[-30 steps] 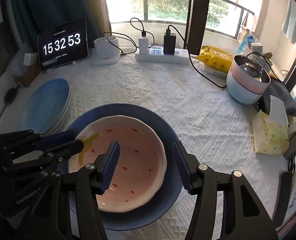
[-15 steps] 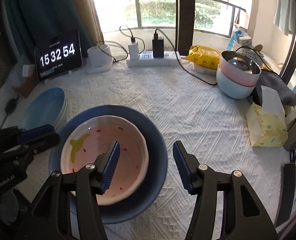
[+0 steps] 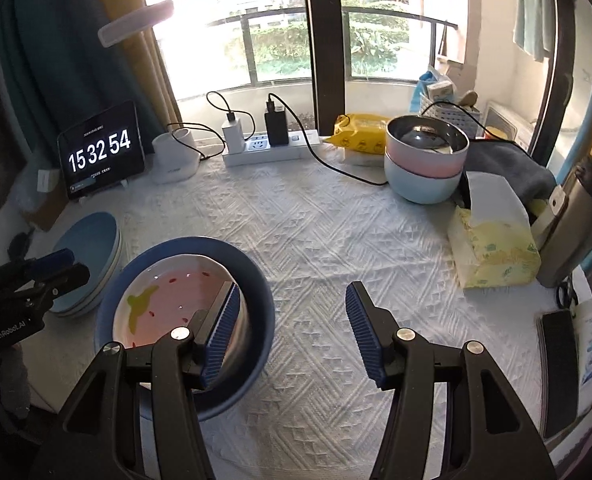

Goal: Organize plates and bowls

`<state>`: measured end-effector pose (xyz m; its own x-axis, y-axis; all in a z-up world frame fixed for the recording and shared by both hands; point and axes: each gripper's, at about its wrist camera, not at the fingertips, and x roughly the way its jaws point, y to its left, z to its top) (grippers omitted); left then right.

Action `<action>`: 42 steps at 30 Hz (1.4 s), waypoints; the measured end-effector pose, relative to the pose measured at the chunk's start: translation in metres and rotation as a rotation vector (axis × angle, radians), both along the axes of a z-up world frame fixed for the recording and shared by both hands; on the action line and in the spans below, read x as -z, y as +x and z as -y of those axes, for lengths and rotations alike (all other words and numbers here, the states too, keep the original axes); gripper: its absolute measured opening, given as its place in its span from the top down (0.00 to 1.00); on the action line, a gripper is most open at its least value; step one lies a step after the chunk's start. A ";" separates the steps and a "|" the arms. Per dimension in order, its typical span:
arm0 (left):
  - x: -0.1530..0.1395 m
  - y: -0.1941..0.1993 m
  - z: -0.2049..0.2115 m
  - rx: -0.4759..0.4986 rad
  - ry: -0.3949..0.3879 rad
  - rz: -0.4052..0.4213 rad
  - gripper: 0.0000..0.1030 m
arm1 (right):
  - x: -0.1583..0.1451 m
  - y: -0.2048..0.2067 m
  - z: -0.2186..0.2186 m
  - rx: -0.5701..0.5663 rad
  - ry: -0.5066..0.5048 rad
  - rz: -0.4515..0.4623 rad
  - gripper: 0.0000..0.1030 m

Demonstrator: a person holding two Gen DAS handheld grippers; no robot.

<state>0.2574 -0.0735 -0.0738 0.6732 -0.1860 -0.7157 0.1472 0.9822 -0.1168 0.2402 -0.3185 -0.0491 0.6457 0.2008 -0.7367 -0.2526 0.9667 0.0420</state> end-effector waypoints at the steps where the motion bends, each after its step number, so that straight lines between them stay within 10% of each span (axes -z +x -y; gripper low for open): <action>1: 0.002 0.000 0.000 -0.005 -0.001 -0.006 0.52 | 0.002 0.001 0.002 0.001 0.011 -0.006 0.43; 24: 0.039 0.012 0.026 0.020 0.101 -0.124 0.52 | 0.053 0.016 0.009 0.017 0.114 -0.154 0.51; 34: 0.043 0.008 0.017 -0.026 0.026 -0.095 0.52 | 0.065 0.017 0.016 0.036 0.245 -0.160 0.53; 42: 0.041 0.001 0.028 -0.007 0.009 -0.038 0.79 | 0.062 0.014 0.008 0.037 0.263 -0.137 0.75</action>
<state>0.2585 -0.1020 -0.1152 0.6464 -0.1750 -0.7427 0.1362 0.9842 -0.1134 0.2546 -0.3267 -0.1114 0.5547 0.3742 -0.7431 -0.1918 0.9266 0.3235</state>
